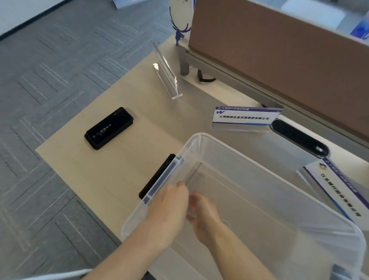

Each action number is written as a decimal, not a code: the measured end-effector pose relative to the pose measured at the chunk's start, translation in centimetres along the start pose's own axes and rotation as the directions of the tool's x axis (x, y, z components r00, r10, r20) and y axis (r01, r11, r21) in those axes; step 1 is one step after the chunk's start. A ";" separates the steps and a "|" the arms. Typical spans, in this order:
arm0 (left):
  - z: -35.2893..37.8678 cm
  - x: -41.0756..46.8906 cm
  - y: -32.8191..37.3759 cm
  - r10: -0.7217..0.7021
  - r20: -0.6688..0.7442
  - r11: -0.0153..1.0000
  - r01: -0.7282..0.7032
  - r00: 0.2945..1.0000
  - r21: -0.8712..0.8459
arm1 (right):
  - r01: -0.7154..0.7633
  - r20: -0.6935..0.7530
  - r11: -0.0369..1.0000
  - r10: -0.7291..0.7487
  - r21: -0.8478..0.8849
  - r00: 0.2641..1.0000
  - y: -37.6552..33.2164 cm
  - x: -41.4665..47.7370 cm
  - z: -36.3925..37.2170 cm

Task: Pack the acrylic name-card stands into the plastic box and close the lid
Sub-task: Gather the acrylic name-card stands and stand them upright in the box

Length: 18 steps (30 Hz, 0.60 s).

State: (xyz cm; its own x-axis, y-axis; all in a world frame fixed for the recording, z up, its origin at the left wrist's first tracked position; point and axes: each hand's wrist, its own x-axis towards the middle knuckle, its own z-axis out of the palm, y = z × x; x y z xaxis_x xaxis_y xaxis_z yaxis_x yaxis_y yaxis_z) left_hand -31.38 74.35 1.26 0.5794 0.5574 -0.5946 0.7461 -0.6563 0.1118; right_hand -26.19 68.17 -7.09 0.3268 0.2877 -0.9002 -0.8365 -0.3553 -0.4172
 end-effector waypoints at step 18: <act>-0.5 0.0 0.5 0.030 -0.096 0.999 -0.027 0.995 0.029 | 0.023 0.024 0.998 -0.022 -0.054 0.999 -0.6 0.1 -0.3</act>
State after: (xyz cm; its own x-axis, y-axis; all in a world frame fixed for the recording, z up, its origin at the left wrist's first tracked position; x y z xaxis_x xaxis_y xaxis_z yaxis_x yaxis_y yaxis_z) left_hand -30.87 74.29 1.67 0.6303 0.5839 -0.5117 0.7204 -0.6855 0.1051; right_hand -25.59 68.15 -6.95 0.3346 0.3163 -0.8877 -0.8036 -0.3963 -0.4441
